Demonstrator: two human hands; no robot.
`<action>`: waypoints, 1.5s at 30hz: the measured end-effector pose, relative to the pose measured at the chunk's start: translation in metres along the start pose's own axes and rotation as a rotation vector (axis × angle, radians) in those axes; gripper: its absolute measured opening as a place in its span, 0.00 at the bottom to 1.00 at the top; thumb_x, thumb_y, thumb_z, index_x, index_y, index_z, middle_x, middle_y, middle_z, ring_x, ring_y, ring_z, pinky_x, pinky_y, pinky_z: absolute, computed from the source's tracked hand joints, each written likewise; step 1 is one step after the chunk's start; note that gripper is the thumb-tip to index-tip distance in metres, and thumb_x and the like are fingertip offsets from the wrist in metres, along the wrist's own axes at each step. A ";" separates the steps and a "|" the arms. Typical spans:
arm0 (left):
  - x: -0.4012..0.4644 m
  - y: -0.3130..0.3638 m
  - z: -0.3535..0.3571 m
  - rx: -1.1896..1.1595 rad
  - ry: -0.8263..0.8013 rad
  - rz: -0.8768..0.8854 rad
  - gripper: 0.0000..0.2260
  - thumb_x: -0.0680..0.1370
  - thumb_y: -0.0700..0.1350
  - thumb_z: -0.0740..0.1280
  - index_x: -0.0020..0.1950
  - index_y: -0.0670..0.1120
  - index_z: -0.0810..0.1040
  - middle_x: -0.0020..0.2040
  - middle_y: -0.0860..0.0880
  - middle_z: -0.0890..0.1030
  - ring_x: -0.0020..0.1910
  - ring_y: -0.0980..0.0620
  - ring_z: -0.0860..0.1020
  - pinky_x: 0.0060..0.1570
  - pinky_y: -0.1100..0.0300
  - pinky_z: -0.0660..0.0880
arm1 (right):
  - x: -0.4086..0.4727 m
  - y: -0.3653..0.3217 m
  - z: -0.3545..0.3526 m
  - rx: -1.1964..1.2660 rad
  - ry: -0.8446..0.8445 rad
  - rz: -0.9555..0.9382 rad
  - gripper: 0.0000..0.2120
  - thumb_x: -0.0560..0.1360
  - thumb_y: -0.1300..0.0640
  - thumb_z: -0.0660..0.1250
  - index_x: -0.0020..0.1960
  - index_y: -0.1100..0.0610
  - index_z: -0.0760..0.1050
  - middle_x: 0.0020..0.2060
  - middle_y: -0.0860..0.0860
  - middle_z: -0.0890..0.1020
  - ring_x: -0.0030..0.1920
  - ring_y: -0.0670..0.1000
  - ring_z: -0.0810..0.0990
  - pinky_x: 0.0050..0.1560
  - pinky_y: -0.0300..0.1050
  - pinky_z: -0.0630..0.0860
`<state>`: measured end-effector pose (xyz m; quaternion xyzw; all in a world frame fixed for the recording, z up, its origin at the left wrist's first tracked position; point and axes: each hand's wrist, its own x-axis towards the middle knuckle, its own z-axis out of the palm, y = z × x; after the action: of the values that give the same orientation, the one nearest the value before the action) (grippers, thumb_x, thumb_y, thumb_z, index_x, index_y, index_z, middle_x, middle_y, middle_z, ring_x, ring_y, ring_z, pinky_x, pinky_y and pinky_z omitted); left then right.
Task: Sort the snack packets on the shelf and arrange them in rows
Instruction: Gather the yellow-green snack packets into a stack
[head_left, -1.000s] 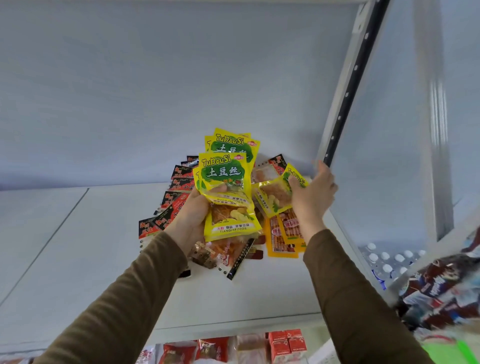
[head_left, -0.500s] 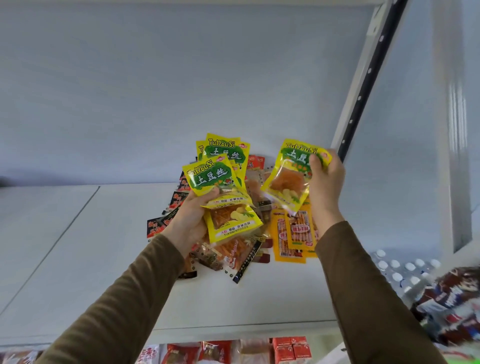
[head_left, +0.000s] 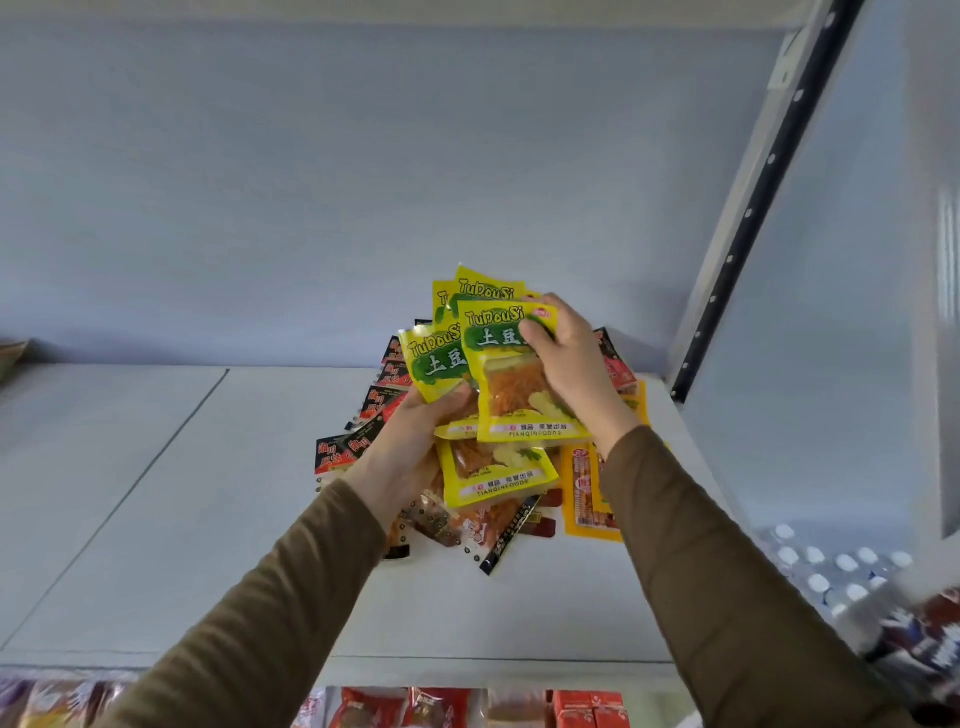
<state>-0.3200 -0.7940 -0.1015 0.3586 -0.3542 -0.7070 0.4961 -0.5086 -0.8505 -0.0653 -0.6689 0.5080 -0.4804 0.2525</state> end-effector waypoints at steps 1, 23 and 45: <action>-0.002 0.001 0.001 -0.017 0.005 -0.011 0.15 0.84 0.41 0.64 0.71 0.41 0.75 0.62 0.37 0.82 0.55 0.37 0.84 0.53 0.40 0.82 | -0.001 0.003 0.002 -0.016 0.012 0.004 0.15 0.83 0.55 0.63 0.68 0.56 0.73 0.64 0.49 0.79 0.62 0.48 0.77 0.65 0.48 0.73; -0.038 0.006 -0.003 0.019 0.115 0.009 0.26 0.76 0.33 0.70 0.72 0.45 0.70 0.62 0.34 0.81 0.47 0.39 0.84 0.46 0.44 0.83 | -0.023 -0.024 0.068 -0.548 0.258 -0.234 0.10 0.81 0.50 0.66 0.59 0.55 0.75 0.45 0.49 0.84 0.38 0.51 0.82 0.27 0.40 0.62; -0.139 0.154 -0.297 0.153 0.362 0.138 0.28 0.78 0.35 0.70 0.76 0.39 0.66 0.67 0.31 0.77 0.63 0.30 0.78 0.63 0.36 0.76 | -0.076 -0.156 0.369 0.749 -0.446 0.589 0.25 0.74 0.47 0.76 0.66 0.54 0.72 0.55 0.57 0.85 0.52 0.59 0.86 0.53 0.64 0.82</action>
<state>0.0388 -0.7434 -0.0937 0.4915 -0.3357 -0.5662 0.5702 -0.1105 -0.7804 -0.1173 -0.4477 0.4019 -0.3837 0.7006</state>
